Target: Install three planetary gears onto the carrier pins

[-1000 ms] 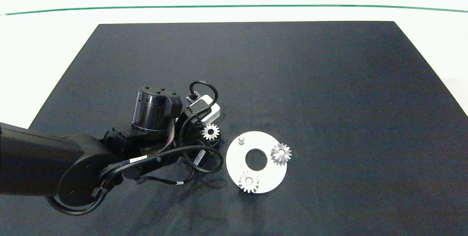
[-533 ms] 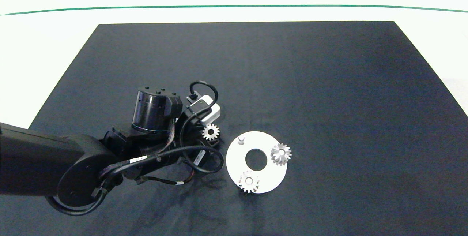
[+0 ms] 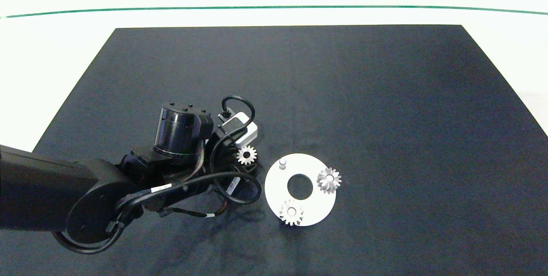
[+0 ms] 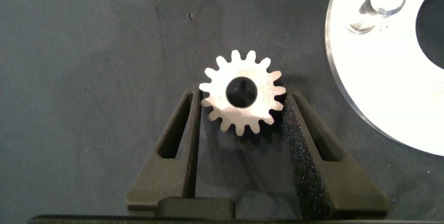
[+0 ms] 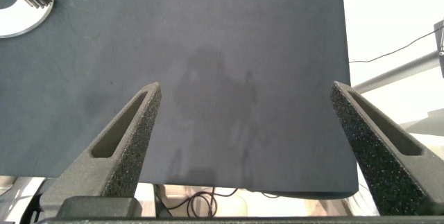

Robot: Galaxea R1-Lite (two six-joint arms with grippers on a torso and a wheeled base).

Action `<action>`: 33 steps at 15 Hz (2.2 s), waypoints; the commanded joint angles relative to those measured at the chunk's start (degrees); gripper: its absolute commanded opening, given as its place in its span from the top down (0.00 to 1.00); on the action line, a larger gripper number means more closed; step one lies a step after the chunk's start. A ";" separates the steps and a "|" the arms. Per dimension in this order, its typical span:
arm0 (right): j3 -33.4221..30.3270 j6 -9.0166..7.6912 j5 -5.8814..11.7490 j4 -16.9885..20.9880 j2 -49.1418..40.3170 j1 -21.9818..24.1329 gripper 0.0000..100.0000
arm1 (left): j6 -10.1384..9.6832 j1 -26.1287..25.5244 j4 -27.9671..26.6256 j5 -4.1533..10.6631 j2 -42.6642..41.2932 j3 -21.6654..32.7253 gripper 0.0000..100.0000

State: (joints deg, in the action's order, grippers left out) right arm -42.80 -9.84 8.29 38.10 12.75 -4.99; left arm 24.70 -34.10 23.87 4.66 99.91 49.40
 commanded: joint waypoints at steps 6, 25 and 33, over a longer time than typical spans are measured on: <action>0.09 -0.09 -0.56 0.31 -0.01 0.06 0.00 | -0.35 -3.17 -0.14 -0.17 -5.43 -0.44 0.93; -0.27 -0.09 -0.82 0.22 -0.36 0.06 0.00 | -0.97 -10.64 0.21 3.25 -0.16 2.63 0.93; -0.27 -0.09 -0.91 0.22 -0.36 0.06 0.00 | -1.06 -10.73 0.21 3.25 0.72 3.78 0.93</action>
State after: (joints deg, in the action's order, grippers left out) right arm -43.06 -9.84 7.35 38.14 12.42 -4.88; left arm 23.54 -44.81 23.95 7.85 100.49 53.16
